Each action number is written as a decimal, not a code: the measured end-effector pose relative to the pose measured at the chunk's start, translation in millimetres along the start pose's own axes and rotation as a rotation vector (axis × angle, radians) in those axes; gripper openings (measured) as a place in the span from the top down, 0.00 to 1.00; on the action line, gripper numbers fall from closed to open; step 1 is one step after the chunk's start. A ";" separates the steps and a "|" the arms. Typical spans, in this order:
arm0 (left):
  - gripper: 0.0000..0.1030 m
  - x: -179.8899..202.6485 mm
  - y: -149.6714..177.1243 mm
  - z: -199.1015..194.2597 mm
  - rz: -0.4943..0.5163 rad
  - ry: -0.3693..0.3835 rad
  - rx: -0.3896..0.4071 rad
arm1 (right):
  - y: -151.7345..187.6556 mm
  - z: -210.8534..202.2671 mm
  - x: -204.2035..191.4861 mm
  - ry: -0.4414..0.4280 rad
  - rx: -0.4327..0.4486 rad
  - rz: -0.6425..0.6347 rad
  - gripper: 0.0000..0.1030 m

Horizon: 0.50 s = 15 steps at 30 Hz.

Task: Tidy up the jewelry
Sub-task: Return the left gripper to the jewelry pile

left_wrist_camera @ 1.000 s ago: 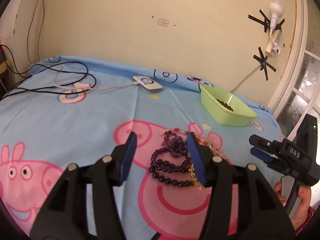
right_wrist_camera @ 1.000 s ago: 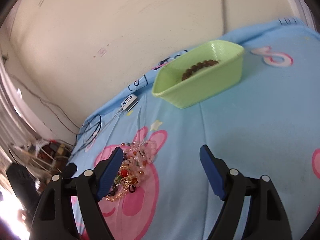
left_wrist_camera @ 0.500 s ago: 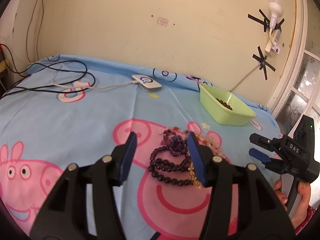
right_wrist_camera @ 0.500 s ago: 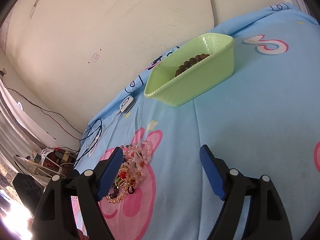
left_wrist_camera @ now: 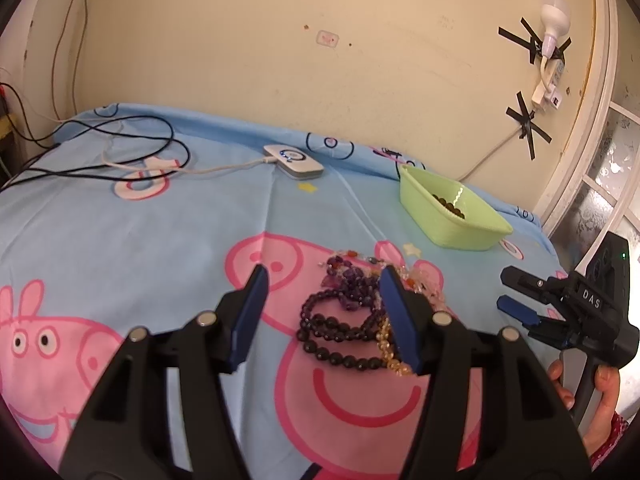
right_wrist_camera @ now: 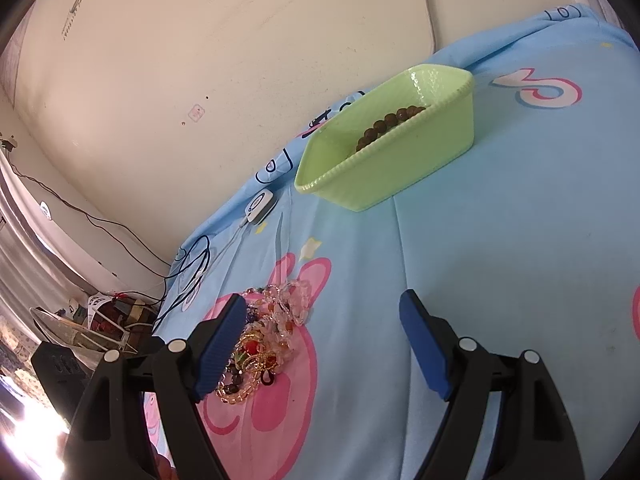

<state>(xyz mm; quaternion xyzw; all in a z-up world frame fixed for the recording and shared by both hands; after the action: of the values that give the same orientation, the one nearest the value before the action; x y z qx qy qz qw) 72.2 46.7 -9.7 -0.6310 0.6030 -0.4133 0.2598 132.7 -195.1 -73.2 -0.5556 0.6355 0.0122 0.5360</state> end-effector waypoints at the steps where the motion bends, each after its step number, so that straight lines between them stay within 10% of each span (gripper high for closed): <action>1: 0.46 0.1 0.3 0.2 0.000 0.002 -0.001 | 0.0 0.1 -0.3 -0.001 -0.001 0.000 0.44; 15: 0.46 2.5 1.4 0.3 0.001 0.008 -0.006 | 1.3 0.8 -1.2 -0.006 -0.001 0.008 0.44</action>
<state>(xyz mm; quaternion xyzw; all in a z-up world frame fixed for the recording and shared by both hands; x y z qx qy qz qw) 71.5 44.1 -10.6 -0.6297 0.6055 -0.4142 0.2556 132.1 -193.3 -73.5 -0.5535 0.6359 0.0163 0.5376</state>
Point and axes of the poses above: each gripper's, at about its wrist camera, not at the fingertips, and z roughly the way its jaws point, x to its right, y to its underside, the point moved 9 cm from there along z, roughly the way its jaws point, and after that the axes turned 5 degrees about z, right-handed, at the moved point
